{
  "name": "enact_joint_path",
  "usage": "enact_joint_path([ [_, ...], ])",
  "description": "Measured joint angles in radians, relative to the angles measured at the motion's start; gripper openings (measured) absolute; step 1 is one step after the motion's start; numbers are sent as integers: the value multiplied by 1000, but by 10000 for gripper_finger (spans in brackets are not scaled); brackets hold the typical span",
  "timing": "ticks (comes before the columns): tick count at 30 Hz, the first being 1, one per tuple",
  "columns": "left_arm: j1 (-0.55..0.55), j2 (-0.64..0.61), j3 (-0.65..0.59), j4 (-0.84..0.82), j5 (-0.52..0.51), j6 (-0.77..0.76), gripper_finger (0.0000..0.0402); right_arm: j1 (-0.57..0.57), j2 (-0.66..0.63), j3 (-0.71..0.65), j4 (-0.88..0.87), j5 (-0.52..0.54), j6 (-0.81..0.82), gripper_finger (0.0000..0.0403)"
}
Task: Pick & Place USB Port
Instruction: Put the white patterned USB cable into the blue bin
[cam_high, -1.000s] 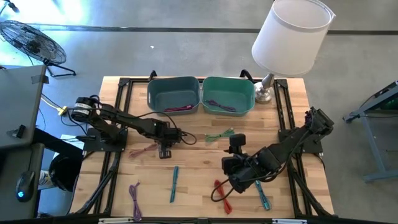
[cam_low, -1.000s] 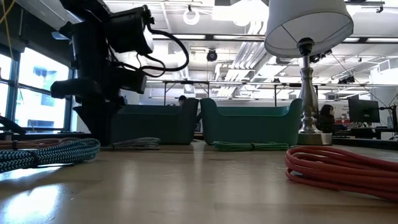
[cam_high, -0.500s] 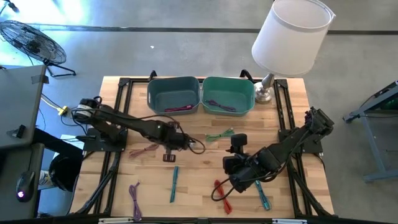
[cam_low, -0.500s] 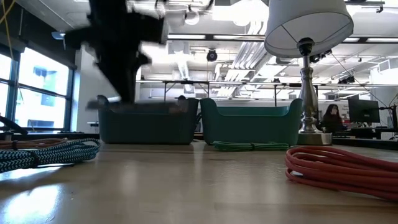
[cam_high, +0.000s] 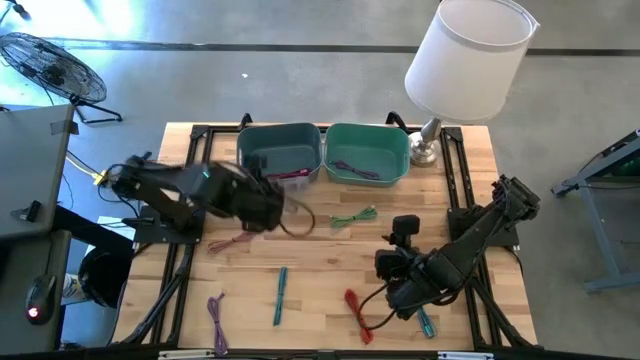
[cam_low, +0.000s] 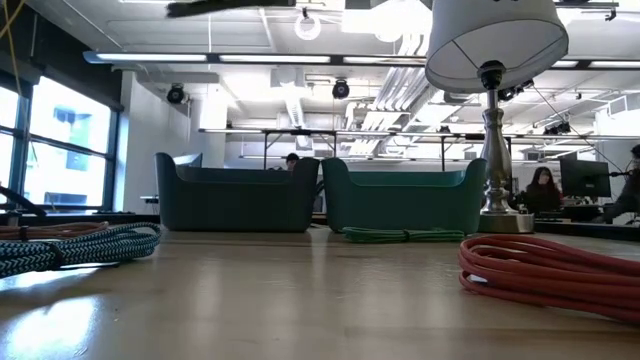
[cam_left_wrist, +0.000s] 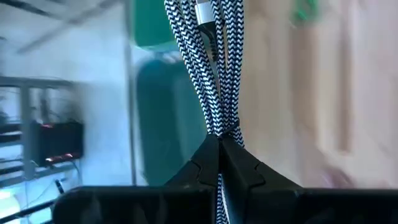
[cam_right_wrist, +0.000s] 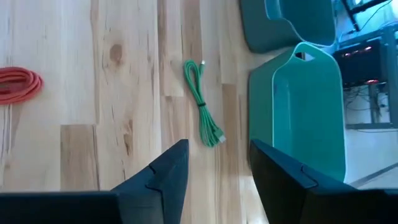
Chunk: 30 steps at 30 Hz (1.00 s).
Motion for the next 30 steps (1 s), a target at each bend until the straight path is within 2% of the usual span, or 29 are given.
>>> enact_joint_path([
  [3,57,-59,9,24,-8,86,0,15,0,0,3,44,1,161],
  [6,142,-106,3,-9,-16,96,0,25,0,0,3,96,0,160],
  [13,340,-148,-91,-5,15,153,0,29,0,-1,5,144,1,161],
  [16,417,-148,-168,62,74,216,0,29,0,-1,9,144,1,160],
  [19,487,-150,-278,230,152,341,0,29,0,-1,9,136,23,161],
  [23,601,-147,-409,422,309,466,0,29,0,-1,10,116,29,161],
  [25,654,-148,-470,493,363,485,0,29,0,-1,9,113,44,161],
  [30,752,-148,-571,546,496,499,3,29,0,-1,10,103,47,161],
])
